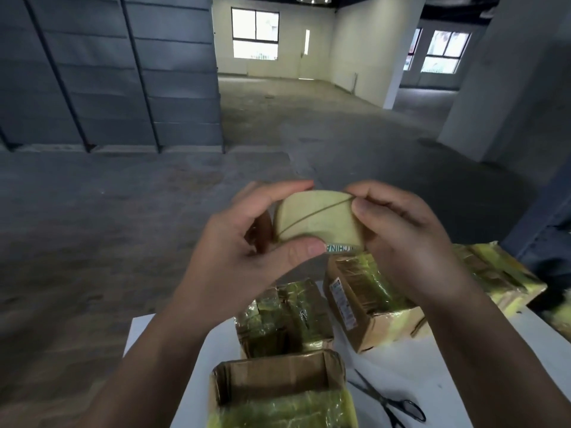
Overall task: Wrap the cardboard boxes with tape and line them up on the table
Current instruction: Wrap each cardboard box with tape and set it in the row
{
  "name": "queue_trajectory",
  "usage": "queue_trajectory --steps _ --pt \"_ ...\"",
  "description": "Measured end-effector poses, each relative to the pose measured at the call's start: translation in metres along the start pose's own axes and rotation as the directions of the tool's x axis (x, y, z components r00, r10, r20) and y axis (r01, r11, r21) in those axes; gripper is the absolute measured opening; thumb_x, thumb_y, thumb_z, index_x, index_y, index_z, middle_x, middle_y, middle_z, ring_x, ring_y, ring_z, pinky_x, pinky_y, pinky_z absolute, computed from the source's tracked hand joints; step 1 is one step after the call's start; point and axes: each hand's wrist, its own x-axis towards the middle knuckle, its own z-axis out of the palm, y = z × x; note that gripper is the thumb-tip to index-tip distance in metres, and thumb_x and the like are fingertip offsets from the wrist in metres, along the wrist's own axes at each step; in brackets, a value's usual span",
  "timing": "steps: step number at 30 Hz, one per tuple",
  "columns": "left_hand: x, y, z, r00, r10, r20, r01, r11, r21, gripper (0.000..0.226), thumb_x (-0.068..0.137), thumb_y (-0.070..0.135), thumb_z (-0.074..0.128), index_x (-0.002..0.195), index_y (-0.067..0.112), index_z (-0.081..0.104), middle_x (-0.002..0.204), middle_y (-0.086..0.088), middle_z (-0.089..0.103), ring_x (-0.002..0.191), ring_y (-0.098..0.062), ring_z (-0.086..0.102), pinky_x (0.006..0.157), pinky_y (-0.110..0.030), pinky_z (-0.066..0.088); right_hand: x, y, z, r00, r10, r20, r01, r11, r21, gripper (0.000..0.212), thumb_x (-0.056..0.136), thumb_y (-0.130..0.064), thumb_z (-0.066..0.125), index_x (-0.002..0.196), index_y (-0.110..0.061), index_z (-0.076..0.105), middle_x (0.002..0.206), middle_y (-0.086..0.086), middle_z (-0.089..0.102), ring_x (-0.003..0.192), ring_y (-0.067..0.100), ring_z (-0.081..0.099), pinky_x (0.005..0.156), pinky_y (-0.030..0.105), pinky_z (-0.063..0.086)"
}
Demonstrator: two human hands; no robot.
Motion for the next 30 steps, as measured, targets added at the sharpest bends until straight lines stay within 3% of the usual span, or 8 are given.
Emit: queue_trajectory --steps 3,7,12,18,21,23,27,30 --pt "0.008 0.005 0.01 0.998 0.055 -0.008 -0.054 0.995 0.086 0.055 0.072 0.041 0.075 0.122 0.03 0.055 0.082 0.034 0.052 0.069 0.009 0.049 0.065 -0.003 0.035 0.003 -0.01 -0.009 0.996 0.057 0.072 -0.052 0.996 -0.074 0.012 0.084 -0.026 0.057 0.079 -0.023 0.068 0.073 -0.002 0.057 0.072 0.015 0.053 0.068 0.035 0.039" --pt "0.017 0.007 0.027 0.999 0.041 -0.001 -0.04 0.996 0.084 0.052 0.073 0.035 0.073 0.121 0.028 0.053 0.089 0.037 0.052 0.079 0.015 0.051 0.072 -0.002 0.036 0.009 -0.018 -0.024 0.984 0.174 0.044 -0.162 0.967 -0.197 0.017 0.08 -0.032 0.059 0.069 -0.021 0.064 0.068 0.002 0.053 0.07 0.018 0.052 0.072 0.042 0.037" --pt "0.021 0.009 0.047 1.0 0.016 0.022 -0.018 0.992 0.122 0.048 0.073 0.029 0.072 0.118 0.028 0.056 0.09 0.036 0.051 0.076 0.014 0.05 0.067 -0.002 0.034 0.011 -0.02 -0.04 0.966 0.243 0.084 -0.224 0.956 -0.191 0.015 0.071 -0.022 0.054 0.057 -0.02 0.057 0.062 0.002 0.041 0.064 0.019 0.042 0.066 0.043 0.031" --pt "0.024 0.01 0.058 0.999 0.034 0.016 -0.036 0.99 0.133 0.05 0.073 0.031 0.075 0.119 0.026 0.055 0.096 0.019 0.053 0.078 0.014 0.05 0.069 -0.002 0.034 0.007 -0.016 -0.058 0.967 0.223 0.123 -0.204 0.968 -0.145 0.014 0.07 -0.015 0.053 0.066 -0.005 0.062 0.07 0.012 0.046 0.072 0.024 0.046 0.071 0.044 0.033" --pt "0.024 0.01 0.061 0.999 0.038 0.019 -0.04 0.989 0.139 0.043 0.077 0.035 0.066 0.118 0.03 0.055 0.098 0.019 0.053 0.077 0.011 0.05 0.068 -0.003 0.034 0.008 -0.013 -0.065 0.964 0.223 0.143 -0.201 0.968 -0.153 0.027 0.068 -0.014 0.053 0.077 0.012 0.056 0.073 0.014 0.046 0.074 0.025 0.046 0.071 0.043 0.035" --pt "0.024 0.009 0.062 0.999 0.032 0.023 -0.035 0.989 0.145 0.042 0.078 0.036 0.064 0.118 0.03 0.055 0.099 0.018 0.053 0.076 0.01 0.05 0.067 -0.004 0.033 0.006 -0.011 -0.065 0.959 0.235 0.16 -0.219 0.969 -0.114 0.022 0.068 -0.01 0.051 0.076 0.009 0.059 0.073 0.014 0.048 0.073 0.024 0.049 0.069 0.039 0.04" --pt "0.023 0.006 0.06 0.999 0.008 0.038 -0.014 0.986 0.165 0.043 0.078 0.035 0.064 0.119 0.025 0.056 0.104 0.014 0.055 0.079 0.008 0.052 0.069 -0.005 0.034 0.006 -0.007 -0.061 0.954 0.242 0.178 -0.238 0.97 -0.045 0.018 0.072 -0.014 0.055 0.07 -0.017 0.072 0.069 0.004 0.058 0.074 0.021 0.056 0.071 0.038 0.045" --pt "0.023 0.003 0.059 0.999 -0.024 0.035 0.018 0.985 0.17 0.043 0.077 0.028 0.071 0.117 0.028 0.055 0.105 0.012 0.056 0.084 0.01 0.053 0.073 -0.004 0.035 0.01 -0.002 -0.057 0.946 0.269 0.179 -0.266 0.963 -0.04 0.018 0.071 -0.016 0.056 0.069 -0.02 0.073 0.07 0.004 0.058 0.075 0.021 0.058 0.074 0.04 0.046"
